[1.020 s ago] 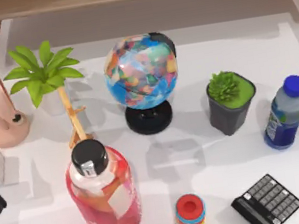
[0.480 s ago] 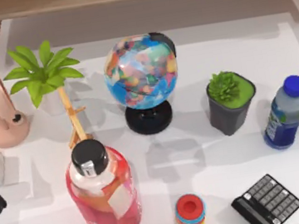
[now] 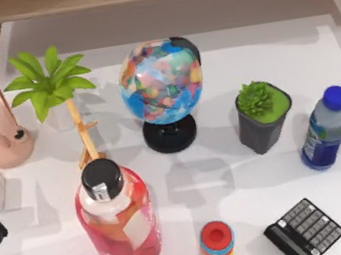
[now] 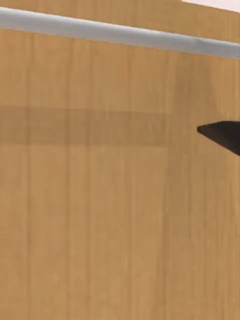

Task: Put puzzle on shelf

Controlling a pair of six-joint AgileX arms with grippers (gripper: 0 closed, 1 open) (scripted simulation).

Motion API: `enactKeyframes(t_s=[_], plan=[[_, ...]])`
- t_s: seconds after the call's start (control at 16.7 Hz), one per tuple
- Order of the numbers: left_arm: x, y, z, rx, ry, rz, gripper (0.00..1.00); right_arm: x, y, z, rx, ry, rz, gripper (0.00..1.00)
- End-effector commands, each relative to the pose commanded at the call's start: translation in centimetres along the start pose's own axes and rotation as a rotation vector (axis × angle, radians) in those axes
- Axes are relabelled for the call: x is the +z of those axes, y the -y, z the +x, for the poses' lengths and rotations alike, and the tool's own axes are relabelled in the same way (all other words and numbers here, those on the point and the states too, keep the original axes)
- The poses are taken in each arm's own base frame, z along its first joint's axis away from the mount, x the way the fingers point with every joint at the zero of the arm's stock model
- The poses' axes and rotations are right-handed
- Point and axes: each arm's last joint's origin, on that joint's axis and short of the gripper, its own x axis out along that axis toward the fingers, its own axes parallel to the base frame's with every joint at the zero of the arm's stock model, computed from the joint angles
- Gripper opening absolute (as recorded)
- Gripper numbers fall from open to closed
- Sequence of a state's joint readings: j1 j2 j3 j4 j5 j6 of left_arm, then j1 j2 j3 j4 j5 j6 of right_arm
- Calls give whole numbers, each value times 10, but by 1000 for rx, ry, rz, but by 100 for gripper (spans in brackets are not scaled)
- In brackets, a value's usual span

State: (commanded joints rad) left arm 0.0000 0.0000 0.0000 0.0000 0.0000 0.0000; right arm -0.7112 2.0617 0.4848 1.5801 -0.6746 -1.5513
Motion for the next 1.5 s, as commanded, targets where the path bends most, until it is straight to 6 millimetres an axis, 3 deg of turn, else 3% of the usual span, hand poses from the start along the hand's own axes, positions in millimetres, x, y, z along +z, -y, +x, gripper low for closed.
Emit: enactKeyframes(t_s=[0.12,0.18,0.72,1.02,1.26,1.5], plan=[[0,0,0,0,0,0,100,0,0,0,0,0,0,98],[0,0,0,0,0,0,100,0,0,0,0,0,0,100],[0,0,0,0,0,0,100,0,0,0,-1,1,-1,100],[0,0,0,0,0,0,100,0,0,-19,-1,1,0,100],[0,0,0,0,0,0,100,1,-1,-18,2,4,2,100],[0,0,0,0,0,0,100,-28,0,-14,15,-118,69,100]])
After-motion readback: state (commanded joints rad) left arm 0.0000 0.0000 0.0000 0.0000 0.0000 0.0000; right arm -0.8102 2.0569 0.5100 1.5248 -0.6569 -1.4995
